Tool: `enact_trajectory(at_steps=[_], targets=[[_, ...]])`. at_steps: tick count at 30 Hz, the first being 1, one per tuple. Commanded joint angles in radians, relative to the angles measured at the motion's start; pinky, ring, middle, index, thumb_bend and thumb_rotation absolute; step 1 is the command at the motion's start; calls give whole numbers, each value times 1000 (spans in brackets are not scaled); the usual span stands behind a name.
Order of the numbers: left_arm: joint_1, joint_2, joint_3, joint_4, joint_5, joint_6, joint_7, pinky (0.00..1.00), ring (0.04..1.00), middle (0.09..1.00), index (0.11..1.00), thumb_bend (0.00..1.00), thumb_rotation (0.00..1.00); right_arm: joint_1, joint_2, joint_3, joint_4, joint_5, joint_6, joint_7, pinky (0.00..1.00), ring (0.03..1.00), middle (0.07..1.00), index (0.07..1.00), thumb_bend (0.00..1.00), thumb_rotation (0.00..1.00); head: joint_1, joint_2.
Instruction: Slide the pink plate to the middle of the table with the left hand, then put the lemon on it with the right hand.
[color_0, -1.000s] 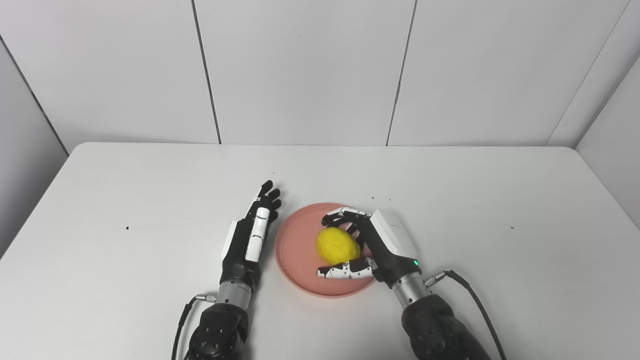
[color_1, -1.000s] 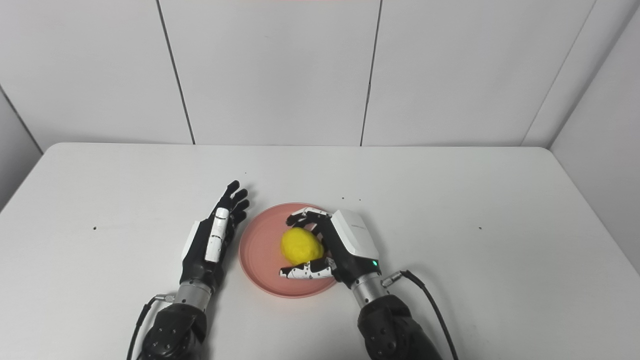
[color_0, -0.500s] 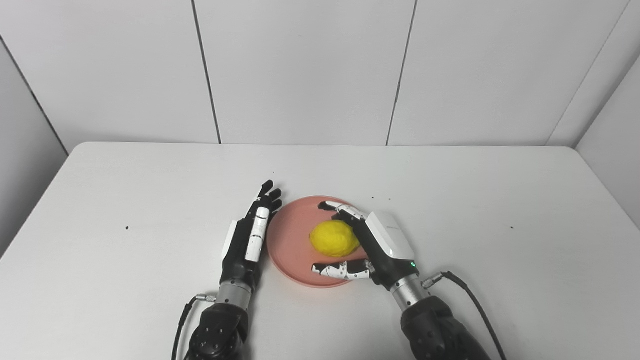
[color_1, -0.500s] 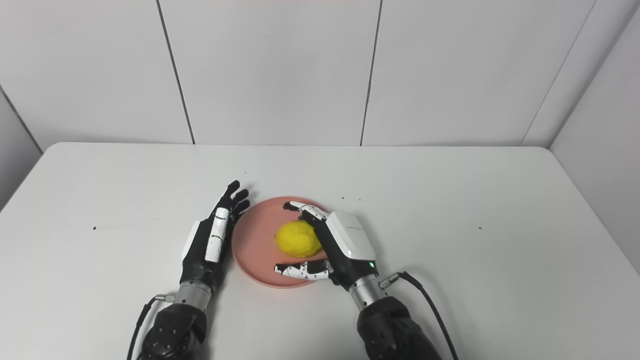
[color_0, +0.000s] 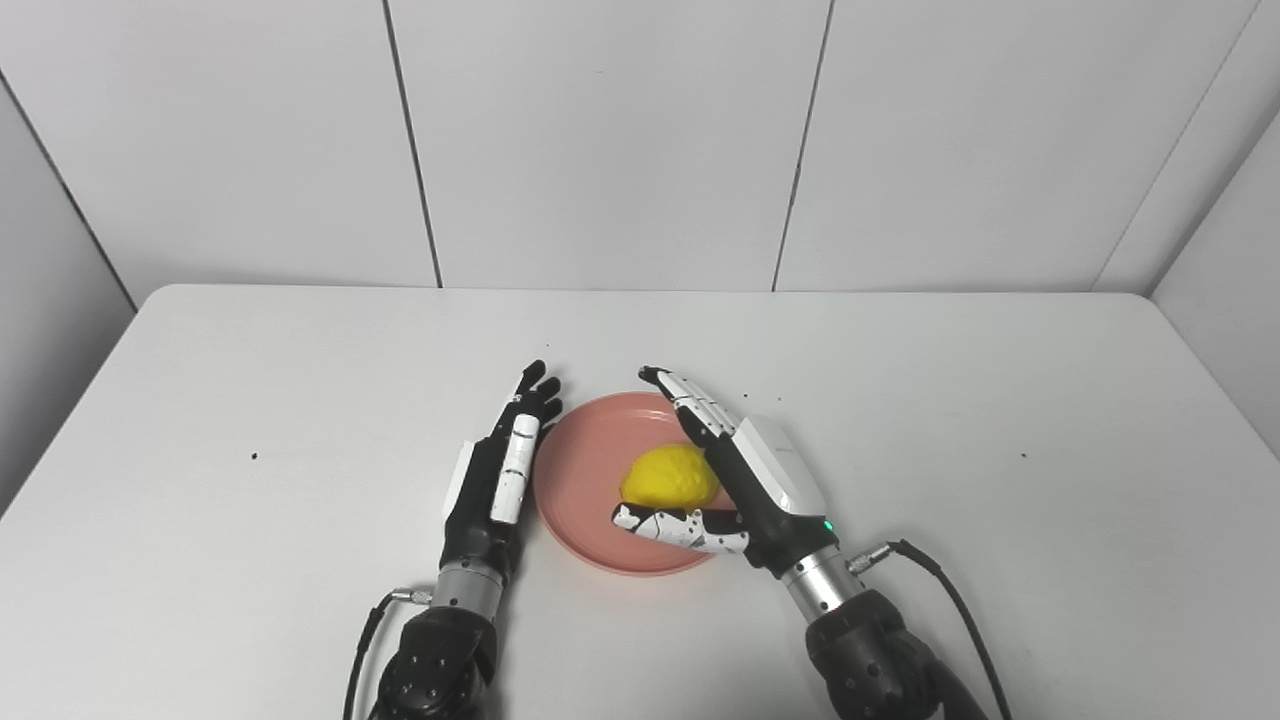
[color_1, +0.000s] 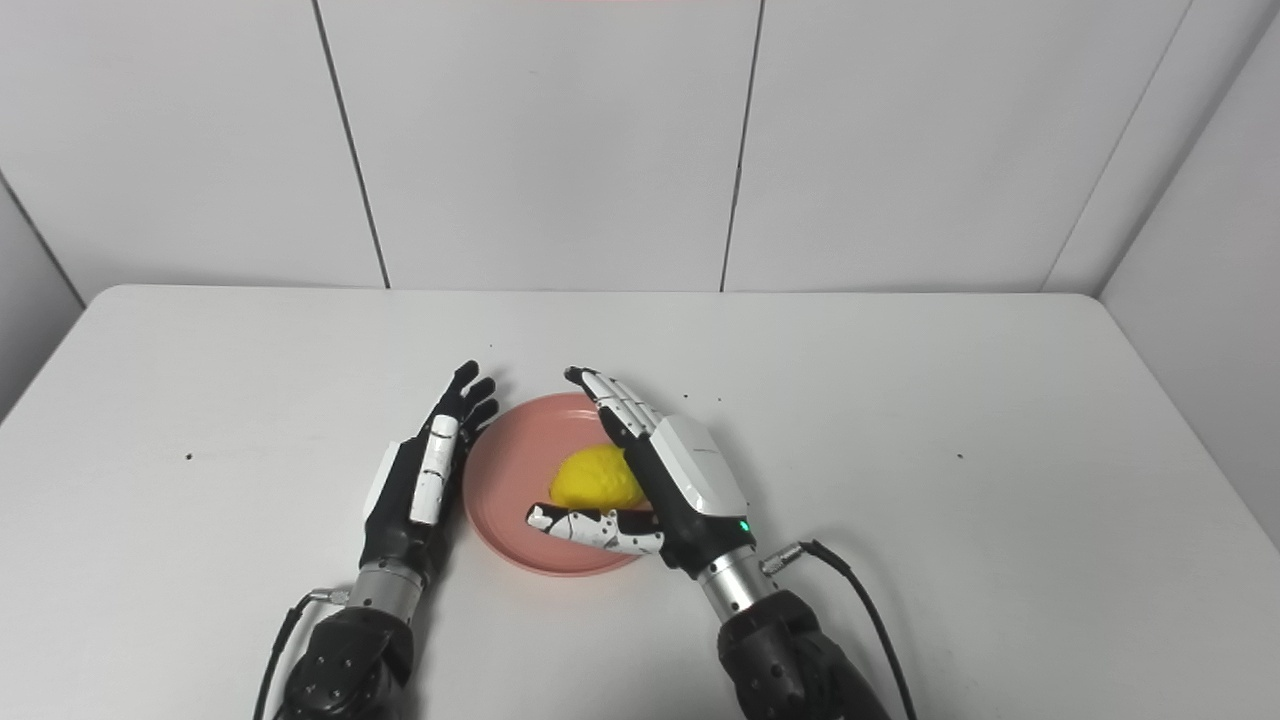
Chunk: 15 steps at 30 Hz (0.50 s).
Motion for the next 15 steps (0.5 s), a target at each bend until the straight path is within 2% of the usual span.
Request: enact_trajectory(at_steps=[1,7,14,15], targets=[[-12,-13,-8,-14,8,-6,1,940,940,949,950,579,1000,-12,14,-19,-34,26,-69,-34,899,937,943,936,671,861,1,0],[-12,-11,-8,-14,37,-3,21,968,942,957,960,584,1000,14,69,-90,-26,149,-124,-66,858,906,923,920,626,811,3,1],[-12,-10,2,-8,83,-17,56,961,940,955,949,588,1000,17,103,-152,-22,214,-73,-53,931,953,961,952,651,908,3,5],[-13,-12,6,-7,81,-20,60,965,943,956,949,579,1000,18,107,-160,-22,218,-66,-52,941,959,966,958,680,941,2,6]])
